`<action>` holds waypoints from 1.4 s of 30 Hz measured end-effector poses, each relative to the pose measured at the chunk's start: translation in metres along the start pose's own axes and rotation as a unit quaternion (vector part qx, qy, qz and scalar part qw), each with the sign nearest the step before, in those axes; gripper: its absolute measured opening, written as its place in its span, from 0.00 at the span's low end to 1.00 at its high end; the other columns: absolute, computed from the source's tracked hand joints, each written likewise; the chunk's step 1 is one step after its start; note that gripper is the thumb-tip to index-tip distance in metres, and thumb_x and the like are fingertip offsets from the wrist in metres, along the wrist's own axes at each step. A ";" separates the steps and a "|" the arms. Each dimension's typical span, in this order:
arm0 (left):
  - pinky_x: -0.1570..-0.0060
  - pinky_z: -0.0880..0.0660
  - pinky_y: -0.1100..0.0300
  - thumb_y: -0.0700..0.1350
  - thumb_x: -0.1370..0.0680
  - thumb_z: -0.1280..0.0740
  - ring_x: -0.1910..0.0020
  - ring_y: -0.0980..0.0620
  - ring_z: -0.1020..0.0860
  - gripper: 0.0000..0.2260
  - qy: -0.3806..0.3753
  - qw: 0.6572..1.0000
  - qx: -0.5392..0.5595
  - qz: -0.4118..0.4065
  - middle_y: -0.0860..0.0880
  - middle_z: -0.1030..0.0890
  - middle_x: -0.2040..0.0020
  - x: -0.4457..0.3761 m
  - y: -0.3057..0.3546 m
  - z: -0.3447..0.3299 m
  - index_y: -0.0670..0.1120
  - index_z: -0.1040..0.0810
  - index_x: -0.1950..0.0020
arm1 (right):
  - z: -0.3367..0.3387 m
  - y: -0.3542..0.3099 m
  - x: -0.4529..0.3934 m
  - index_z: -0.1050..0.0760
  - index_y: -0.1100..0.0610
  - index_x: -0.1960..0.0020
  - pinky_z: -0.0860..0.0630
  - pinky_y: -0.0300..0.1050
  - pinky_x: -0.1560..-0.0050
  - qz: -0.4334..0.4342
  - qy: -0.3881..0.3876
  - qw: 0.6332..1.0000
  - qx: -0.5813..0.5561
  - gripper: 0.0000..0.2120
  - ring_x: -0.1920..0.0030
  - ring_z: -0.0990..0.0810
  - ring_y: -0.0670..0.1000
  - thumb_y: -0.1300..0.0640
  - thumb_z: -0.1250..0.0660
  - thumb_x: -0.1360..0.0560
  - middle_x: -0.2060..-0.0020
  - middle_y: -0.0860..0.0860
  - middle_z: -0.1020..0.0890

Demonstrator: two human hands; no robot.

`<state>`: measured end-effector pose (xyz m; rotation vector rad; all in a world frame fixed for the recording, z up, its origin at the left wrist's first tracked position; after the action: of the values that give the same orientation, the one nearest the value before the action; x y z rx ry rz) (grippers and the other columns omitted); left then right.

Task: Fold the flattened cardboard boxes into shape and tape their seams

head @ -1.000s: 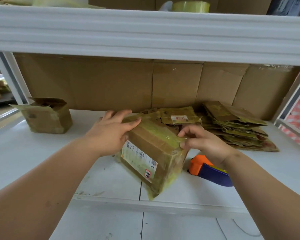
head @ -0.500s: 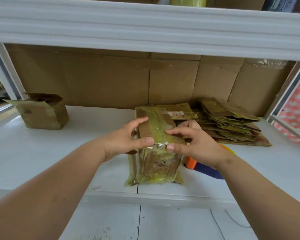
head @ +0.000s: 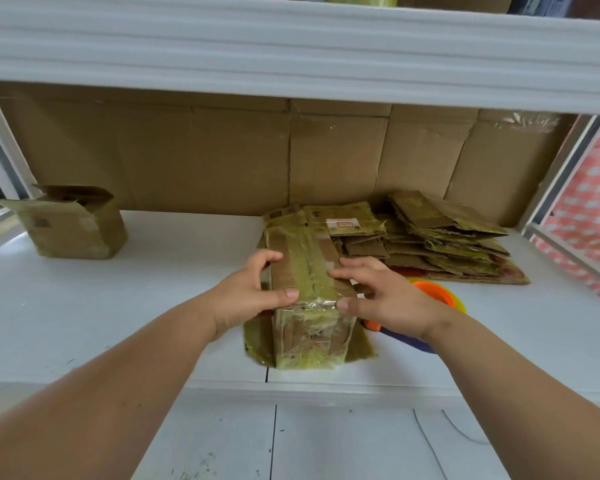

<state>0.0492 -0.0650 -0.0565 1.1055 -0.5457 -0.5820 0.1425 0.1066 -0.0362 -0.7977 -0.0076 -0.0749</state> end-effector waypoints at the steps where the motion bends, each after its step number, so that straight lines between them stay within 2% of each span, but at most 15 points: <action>1: 0.39 0.23 0.50 0.50 0.25 0.26 0.43 0.53 0.20 0.27 0.005 1.000 -0.002 0.001 0.60 0.29 0.39 0.000 -0.001 0.000 0.59 0.34 0.32 | 0.001 0.002 0.000 0.29 0.43 0.29 0.32 0.43 0.32 0.001 0.002 1.000 0.007 0.24 0.31 0.34 0.44 0.48 0.29 0.24 0.27 0.41 0.38; 4: 0.39 0.24 0.51 0.54 0.24 0.28 0.42 0.52 0.21 0.19 0.003 0.999 -0.054 0.007 0.57 0.25 0.37 0.000 0.003 -0.002 0.62 0.31 0.36 | 0.002 0.007 0.000 0.28 0.41 0.33 0.29 0.50 0.31 -0.004 0.009 1.000 0.015 0.22 0.31 0.31 0.44 0.43 0.28 0.26 0.25 0.37 0.38; 6: 0.35 0.29 0.56 0.55 0.23 0.30 0.35 0.52 0.26 0.20 0.019 0.988 -0.151 -0.009 0.55 0.34 0.27 -0.001 0.011 0.000 0.60 0.29 0.32 | 0.007 0.009 0.001 0.26 0.40 0.35 0.31 0.46 0.32 -0.007 0.008 1.000 0.023 0.20 0.31 0.32 0.42 0.43 0.29 0.25 0.26 0.36 0.36; 8: 0.33 0.36 0.61 0.55 0.23 0.30 0.29 0.53 0.34 0.22 0.055 0.967 -0.243 -0.045 0.56 0.44 0.24 0.000 0.025 0.004 0.55 0.28 0.30 | 0.019 0.009 0.003 0.22 0.43 0.37 0.35 0.46 0.30 -0.006 0.039 0.999 -0.017 0.15 0.31 0.33 0.42 0.46 0.32 0.23 0.29 0.38 0.31; 10: 0.34 0.38 0.62 0.54 0.23 0.30 0.31 0.54 0.36 0.23 0.075 0.942 -0.316 -0.088 0.56 0.41 0.28 0.004 0.039 0.002 0.54 0.28 0.29 | 0.036 0.017 0.004 0.20 0.47 0.39 0.33 0.45 0.33 -0.022 0.108 0.994 -0.027 0.11 0.34 0.29 0.45 0.49 0.35 0.20 0.33 0.43 0.26; 13: 0.38 0.33 0.62 0.51 0.21 0.33 0.37 0.56 0.30 0.17 0.066 0.909 -0.387 -0.138 0.58 0.29 0.37 0.009 0.053 -0.008 0.54 0.25 0.32 | 0.049 0.051 0.002 0.23 0.50 0.35 0.29 0.45 0.39 -0.112 0.140 0.975 0.129 0.14 0.36 0.26 0.53 0.51 0.37 0.19 0.36 0.49 0.26; 17: 0.39 0.30 0.60 0.51 0.17 0.39 0.41 0.59 0.28 0.13 0.063 0.916 -0.377 -0.123 0.59 0.26 0.39 0.011 0.056 -0.010 0.53 0.22 0.36 | 0.040 0.097 0.008 0.26 0.50 0.42 0.26 0.49 0.44 -0.224 0.024 0.932 0.283 0.23 0.45 0.23 0.54 0.37 0.40 0.29 0.44 0.51 0.20; 19: 0.39 0.29 0.59 0.50 0.17 0.39 0.42 0.58 0.26 0.11 0.071 0.923 -0.363 -0.110 0.59 0.25 0.40 0.012 0.057 -0.007 0.53 0.21 0.38 | 0.031 0.112 0.013 0.33 0.49 0.41 0.31 0.53 0.35 -0.247 -0.015 0.923 0.295 0.24 0.44 0.23 0.53 0.34 0.36 0.29 0.48 0.48 0.22; 21: 0.45 0.30 0.65 0.49 0.18 0.37 0.43 0.58 0.25 0.10 0.081 0.924 -0.359 -0.100 0.58 0.25 0.41 0.012 0.060 -0.005 0.53 0.21 0.39 | 0.031 0.120 0.015 0.38 0.49 0.40 0.39 0.56 0.28 -0.253 0.005 0.921 0.297 0.26 0.42 0.23 0.53 0.38 0.32 0.29 0.51 0.46 0.23; 23: 0.52 0.34 0.72 0.50 0.19 0.35 0.45 0.59 0.26 0.11 0.088 0.921 -0.368 -0.093 0.58 0.25 0.41 0.012 0.062 -0.004 0.53 0.22 0.37 | 0.036 0.124 0.016 0.35 0.50 0.42 0.41 0.56 0.27 -0.265 0.025 0.913 0.310 0.22 0.45 0.24 0.51 0.40 0.32 0.28 0.54 0.46 0.22; 26: 0.49 0.34 0.69 0.50 0.20 0.33 0.45 0.59 0.26 0.12 0.090 0.916 -0.381 -0.089 0.57 0.24 0.41 0.011 0.063 -0.006 0.53 0.22 0.37 | 0.040 0.123 0.015 0.29 0.46 0.50 0.40 0.53 0.28 -0.255 0.002 0.909 0.331 0.10 0.48 0.25 0.49 0.42 0.34 0.26 0.55 0.45 0.21; 31: 0.52 0.33 0.67 0.51 0.20 0.34 0.49 0.58 0.26 0.11 0.108 0.914 -0.384 -0.081 0.57 0.25 0.42 0.010 0.065 -0.004 0.52 0.21 0.38 | 0.058 0.121 0.020 0.34 0.45 0.48 0.36 0.55 0.29 -0.229 0.058 0.932 0.274 0.12 0.50 0.26 0.49 0.43 0.33 0.24 0.57 0.43 0.24; 35: 0.46 0.34 0.65 0.52 0.21 0.32 0.44 0.57 0.27 0.15 0.076 0.908 -0.408 -0.059 0.57 0.27 0.38 0.006 0.063 -0.009 0.54 0.23 0.34 | 0.076 0.127 0.032 0.31 0.50 0.44 0.22 0.53 0.44 -0.241 0.128 0.954 0.125 0.16 0.51 0.21 0.52 0.45 0.29 0.25 0.54 0.48 0.21; 38: 0.44 0.35 0.65 0.52 0.20 0.34 0.46 0.58 0.31 0.18 0.053 0.903 -0.422 -0.053 0.57 0.29 0.35 0.003 0.063 -0.018 0.55 0.26 0.30 | 0.092 0.125 0.044 0.29 0.55 0.42 0.21 0.52 0.53 -0.232 0.191 0.954 -0.003 0.18 0.52 0.21 0.55 0.47 0.28 0.25 0.52 0.53 0.20; 42: 0.47 0.36 0.66 0.52 0.20 0.33 0.43 0.57 0.28 0.17 0.068 0.895 -0.438 -0.055 0.57 0.28 0.36 0.003 0.069 -0.018 0.55 0.24 0.32 | 0.100 0.109 0.050 0.27 0.53 0.46 0.20 0.56 0.52 -0.152 0.221 0.962 -0.040 0.15 0.52 0.20 0.56 0.48 0.26 0.26 0.52 0.52 0.19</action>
<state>0.0740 -0.0320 0.0013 0.3063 -0.0558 -0.7380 0.2022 0.2505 -0.0426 -0.8420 0.2988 -0.5470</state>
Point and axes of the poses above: each hand's wrist, its own x-axis away from the middle knuckle, its own z-axis out of the back of the hand, y = z × x, the point moved 8 cm from there along -x, towards the middle knuckle
